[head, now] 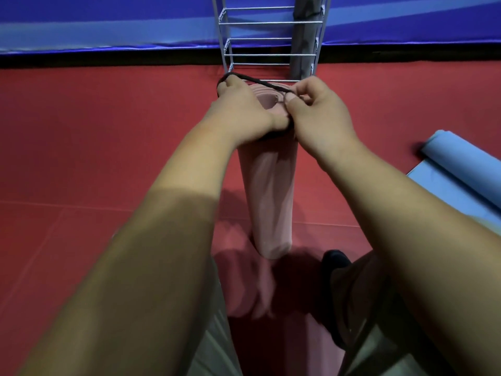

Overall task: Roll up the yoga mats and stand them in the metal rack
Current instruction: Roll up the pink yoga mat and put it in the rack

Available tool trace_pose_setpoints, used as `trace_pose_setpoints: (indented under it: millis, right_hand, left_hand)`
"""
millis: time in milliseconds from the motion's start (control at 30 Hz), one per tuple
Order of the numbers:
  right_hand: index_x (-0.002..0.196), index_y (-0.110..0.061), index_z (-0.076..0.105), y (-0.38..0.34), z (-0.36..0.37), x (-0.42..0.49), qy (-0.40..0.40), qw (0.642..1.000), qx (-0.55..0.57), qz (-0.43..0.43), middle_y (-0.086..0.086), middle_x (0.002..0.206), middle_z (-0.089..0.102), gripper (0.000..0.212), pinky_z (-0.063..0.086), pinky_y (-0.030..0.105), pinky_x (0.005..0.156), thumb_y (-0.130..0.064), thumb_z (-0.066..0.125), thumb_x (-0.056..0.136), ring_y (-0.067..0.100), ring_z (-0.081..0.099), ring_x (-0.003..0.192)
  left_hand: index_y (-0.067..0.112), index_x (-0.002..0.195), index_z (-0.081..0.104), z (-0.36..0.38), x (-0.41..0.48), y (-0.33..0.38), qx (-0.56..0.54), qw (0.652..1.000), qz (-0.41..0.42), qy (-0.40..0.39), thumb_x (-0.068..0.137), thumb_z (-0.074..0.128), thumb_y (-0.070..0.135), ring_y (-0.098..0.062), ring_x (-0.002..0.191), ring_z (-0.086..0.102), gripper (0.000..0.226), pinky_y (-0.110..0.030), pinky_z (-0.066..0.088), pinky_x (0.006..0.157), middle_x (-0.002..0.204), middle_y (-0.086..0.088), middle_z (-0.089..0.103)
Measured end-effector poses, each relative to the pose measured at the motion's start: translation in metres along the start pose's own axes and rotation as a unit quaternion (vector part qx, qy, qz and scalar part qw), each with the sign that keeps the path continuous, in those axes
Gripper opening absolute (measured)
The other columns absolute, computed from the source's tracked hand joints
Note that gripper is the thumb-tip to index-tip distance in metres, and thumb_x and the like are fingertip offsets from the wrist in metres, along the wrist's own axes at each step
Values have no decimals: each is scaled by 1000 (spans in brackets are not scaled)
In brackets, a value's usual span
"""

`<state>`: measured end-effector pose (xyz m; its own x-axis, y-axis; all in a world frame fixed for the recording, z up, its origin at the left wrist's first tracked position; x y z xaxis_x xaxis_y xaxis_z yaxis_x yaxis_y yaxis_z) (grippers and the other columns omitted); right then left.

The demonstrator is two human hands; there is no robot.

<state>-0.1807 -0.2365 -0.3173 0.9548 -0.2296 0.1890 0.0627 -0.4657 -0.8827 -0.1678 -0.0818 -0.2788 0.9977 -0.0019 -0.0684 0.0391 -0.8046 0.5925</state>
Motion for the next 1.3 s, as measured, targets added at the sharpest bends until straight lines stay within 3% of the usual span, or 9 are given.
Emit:
trace_pose_setpoints:
  millis: [167, 300, 433, 567, 667, 800, 933, 1200, 1300]
  right_hand:
    - [95, -28, 58, 3, -1, 2, 53, 998, -3, 38, -6, 90, 69, 11, 53, 36, 81, -27, 56, 106, 23, 67, 90]
    - [87, -27, 62, 14, 0, 9, 62, 992, 43, 101, -1, 90, 76, 18, 62, 55, 85, -42, 54, 92, 31, 74, 91]
    - [92, -14, 70, 20, -3, 12, 35, 983, 79, 160, 4, 86, 75, 25, 62, 45, 76, -37, 59, 90, 31, 72, 80]
    - [101, -16, 66, 31, 4, 4, -67, 939, 133, 308, -3, 61, 63, 24, 48, 18, 47, 0, 48, 103, 9, 55, 43]
    - [82, -20, 57, 39, 9, 2, -87, 937, 106, 321, -1, 76, 55, 31, 47, 22, 53, 3, 49, 101, 12, 52, 59]
    - [96, -17, 63, 48, 12, 1, -123, 922, 54, 364, 4, 87, 60, 26, 54, 30, 63, -1, 44, 101, 21, 57, 75]
    - [94, -10, 63, 61, 19, -13, -144, 918, 17, 370, 17, 101, 68, 25, 63, 63, 83, 3, 44, 101, 33, 67, 87]
    - [73, -5, 58, 110, 36, -20, -138, 935, -87, 315, 26, 84, 70, 24, 65, 61, 67, 8, 55, 93, 49, 74, 77]
    - [76, -4, 59, 112, 36, -26, -150, 927, -102, 327, 21, 78, 65, 25, 62, 51, 46, 12, 56, 95, 37, 64, 56]
  left_hand:
    - [24, 125, 65, -22, 8, -14, -155, 986, -52, -44, 68, 76, 66, -22, 99, 71, 72, -41, 58, 81, 113, 3, 73]
    - [28, 140, 63, -27, 2, -21, -161, 983, -69, -62, 73, 53, 98, -25, 102, 73, 97, -45, 63, 79, 129, 3, 70]
    - [23, 142, 59, -20, 0, -33, -247, 951, -108, -151, 92, 22, 92, -21, 65, 75, 93, -43, 65, 66, 96, -2, 73]
    - [24, 79, 56, -7, 11, -49, -241, 944, -187, -124, 97, 5, 86, -16, 49, 53, 83, -23, 49, 51, 56, 2, 55]
    - [26, 68, 42, 4, 18, -64, -360, 878, -257, -185, 95, 1, 88, -13, 48, 30, 79, -17, 32, 51, 59, 5, 36]
    - [25, 73, 52, 25, 24, -81, -376, 874, -252, -179, 106, 40, 47, -11, 56, 35, 41, -18, 37, 55, 61, 7, 42]
    - [24, 87, 58, 57, 20, -89, -283, 901, -272, -182, 100, 48, 21, -17, 67, 48, 16, -34, 54, 67, 82, 3, 52]
    - [22, 86, 56, 88, 18, -113, -219, 910, -293, -194, 107, 50, 20, -11, 69, 43, 22, -32, 56, 71, 82, 6, 50]
    - [21, 87, 56, 97, 12, -117, -181, 918, -267, -230, 108, 50, 15, -8, 65, 44, 22, -32, 59, 72, 81, 6, 52]
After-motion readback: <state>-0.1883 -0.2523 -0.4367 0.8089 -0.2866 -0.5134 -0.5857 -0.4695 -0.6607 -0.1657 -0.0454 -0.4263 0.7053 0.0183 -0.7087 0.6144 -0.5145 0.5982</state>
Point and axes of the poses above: each hand's wrist, its own x-axis towards the middle knuckle, its own z-axis out of the palm, y = z × x, the point moved 1 cm from there along x, towards the middle knuckle
